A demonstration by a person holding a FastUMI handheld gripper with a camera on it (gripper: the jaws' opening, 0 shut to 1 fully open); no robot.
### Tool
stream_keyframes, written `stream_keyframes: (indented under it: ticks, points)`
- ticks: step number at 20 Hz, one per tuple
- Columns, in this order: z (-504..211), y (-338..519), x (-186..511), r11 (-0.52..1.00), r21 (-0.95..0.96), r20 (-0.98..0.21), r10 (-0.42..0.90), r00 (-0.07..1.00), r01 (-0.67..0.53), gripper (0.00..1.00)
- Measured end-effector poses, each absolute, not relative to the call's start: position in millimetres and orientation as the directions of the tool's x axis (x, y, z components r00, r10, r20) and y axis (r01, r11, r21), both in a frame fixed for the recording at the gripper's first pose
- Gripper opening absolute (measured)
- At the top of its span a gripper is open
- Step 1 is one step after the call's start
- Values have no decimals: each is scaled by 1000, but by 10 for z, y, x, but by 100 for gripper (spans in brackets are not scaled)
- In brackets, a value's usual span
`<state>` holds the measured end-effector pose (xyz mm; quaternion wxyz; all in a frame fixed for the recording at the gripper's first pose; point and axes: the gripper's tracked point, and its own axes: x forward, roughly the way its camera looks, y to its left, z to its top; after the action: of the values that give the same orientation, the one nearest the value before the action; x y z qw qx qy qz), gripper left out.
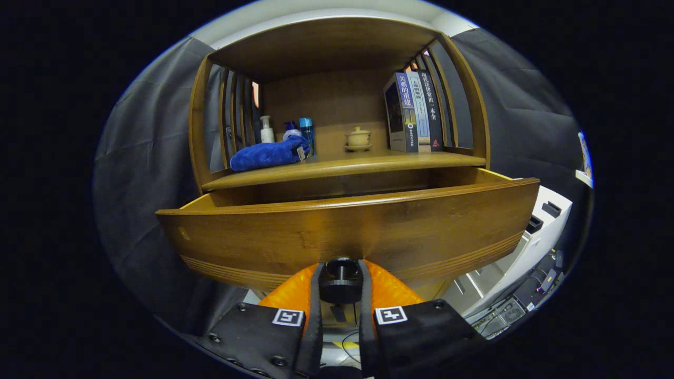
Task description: Pull open the drawer, take out the items inside it, and place them on the countertop above the cabinet.
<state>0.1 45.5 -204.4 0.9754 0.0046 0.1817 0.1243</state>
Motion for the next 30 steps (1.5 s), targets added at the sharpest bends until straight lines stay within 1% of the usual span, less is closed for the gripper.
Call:
stream_keyframes:
  ticks: [13, 16, 18, 20, 22, 25, 27, 30]
  points:
    - [-2077, 336, -722, 964, 45, -460, 254, 851, -264, 36]
    - [-2084, 341, -755, 962, 82, -456, 268, 849, -260, 36]
    - [-2089, 315, -772, 962, 103, -465, 272, 843, -254, 44]
    - [-2067, 212, -739, 973, 88, -458, 230, 859, -214, 52]
    - [-1967, 83, -710, 982, 69, -437, 188, 880, -176, 71]
    - [-1736, 51, -721, 984, 73, -399, 180, 899, -165, 99]
    - [-1539, -1, -700, 986, 50, -366, 168, 915, -161, 97]
    - [-1255, 1, -676, 982, 82, -326, 186, 927, -168, 97]
